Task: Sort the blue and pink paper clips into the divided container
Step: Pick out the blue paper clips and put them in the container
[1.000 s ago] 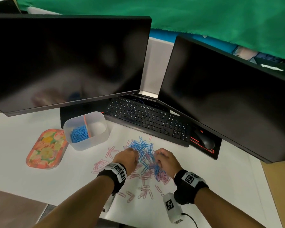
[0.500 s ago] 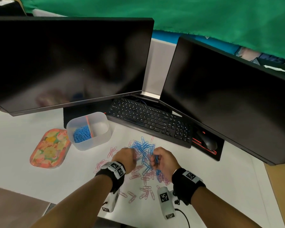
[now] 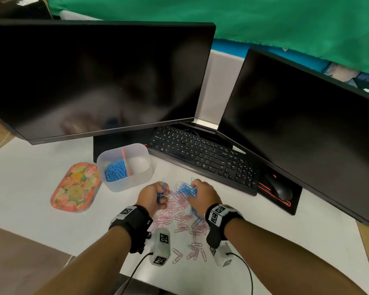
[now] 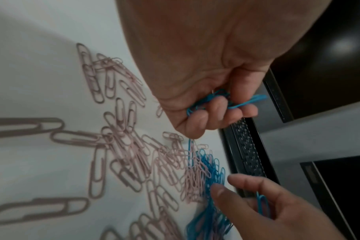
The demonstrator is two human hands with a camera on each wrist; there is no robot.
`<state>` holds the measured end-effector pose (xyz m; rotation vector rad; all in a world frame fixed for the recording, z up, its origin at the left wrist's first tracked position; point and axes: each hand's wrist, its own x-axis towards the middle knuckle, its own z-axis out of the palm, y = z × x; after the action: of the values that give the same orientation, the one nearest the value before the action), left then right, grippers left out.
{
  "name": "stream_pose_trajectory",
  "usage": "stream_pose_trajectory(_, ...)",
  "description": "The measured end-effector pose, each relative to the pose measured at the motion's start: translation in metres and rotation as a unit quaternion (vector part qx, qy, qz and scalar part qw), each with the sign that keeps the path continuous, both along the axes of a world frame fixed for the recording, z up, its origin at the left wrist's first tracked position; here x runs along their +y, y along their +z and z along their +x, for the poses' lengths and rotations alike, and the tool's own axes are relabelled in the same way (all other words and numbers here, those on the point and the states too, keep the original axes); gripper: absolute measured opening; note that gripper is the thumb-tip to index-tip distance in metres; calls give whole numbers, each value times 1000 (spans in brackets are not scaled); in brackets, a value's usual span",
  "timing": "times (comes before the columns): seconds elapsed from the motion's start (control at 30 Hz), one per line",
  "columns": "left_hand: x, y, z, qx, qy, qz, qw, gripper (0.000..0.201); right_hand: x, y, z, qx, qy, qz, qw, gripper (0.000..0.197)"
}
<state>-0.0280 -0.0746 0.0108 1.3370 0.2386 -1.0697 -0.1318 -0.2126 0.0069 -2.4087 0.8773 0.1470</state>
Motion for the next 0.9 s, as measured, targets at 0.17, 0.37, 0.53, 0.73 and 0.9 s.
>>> stream_pose_trajectory(0.17,2,6,-1,7,-13,-5,1000,21,-4,-5,12,16,30,-22,999,23)
stream_pose_trajectory(0.37,3,6,2,-6,-39,14,999,22,-3,-8,11,12,12,0,1000,16)
stream_pose_trajectory(0.53,3,13,8,-10,-40,5,999,21,-12,0,3,-7,3,47,999,17)
stream_pose_trajectory(0.73,12,22,12,-26,-34,-5,999,18,-19,19,-4,-51,-6,86,995,13)
stream_pose_trajectory(0.9,26,36,21,-52,-26,-15,998,18,-14,42,-2,-108,7,121,987,19)
